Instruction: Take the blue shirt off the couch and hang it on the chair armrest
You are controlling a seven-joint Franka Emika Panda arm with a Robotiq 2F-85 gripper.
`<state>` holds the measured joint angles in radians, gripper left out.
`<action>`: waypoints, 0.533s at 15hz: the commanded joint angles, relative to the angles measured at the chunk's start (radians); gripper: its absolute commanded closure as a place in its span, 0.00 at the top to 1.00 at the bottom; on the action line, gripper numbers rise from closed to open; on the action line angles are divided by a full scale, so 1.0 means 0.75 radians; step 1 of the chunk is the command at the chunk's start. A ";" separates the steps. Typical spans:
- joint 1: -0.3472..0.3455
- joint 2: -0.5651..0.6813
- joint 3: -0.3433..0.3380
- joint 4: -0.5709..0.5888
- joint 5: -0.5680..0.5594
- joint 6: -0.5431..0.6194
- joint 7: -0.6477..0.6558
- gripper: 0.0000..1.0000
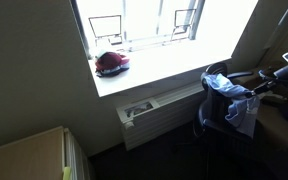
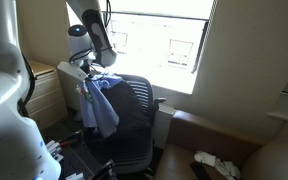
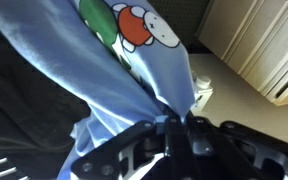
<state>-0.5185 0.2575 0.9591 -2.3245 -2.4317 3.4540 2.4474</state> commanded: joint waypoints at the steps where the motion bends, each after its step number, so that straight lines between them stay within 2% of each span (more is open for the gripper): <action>1: 0.189 0.185 0.013 0.080 -0.003 -0.002 0.126 0.01; 5: 0.492 0.256 -0.110 0.227 -0.014 0.022 0.264 0.01; 6: 0.575 0.244 -0.192 0.241 0.039 0.022 0.210 0.01; 7: 0.530 0.172 -0.212 0.128 0.277 0.022 -0.049 0.06; 8: 0.599 0.181 -0.263 0.155 0.288 0.022 -0.051 0.06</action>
<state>-0.1199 0.4271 0.8533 -2.1748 -2.4141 3.4512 2.6094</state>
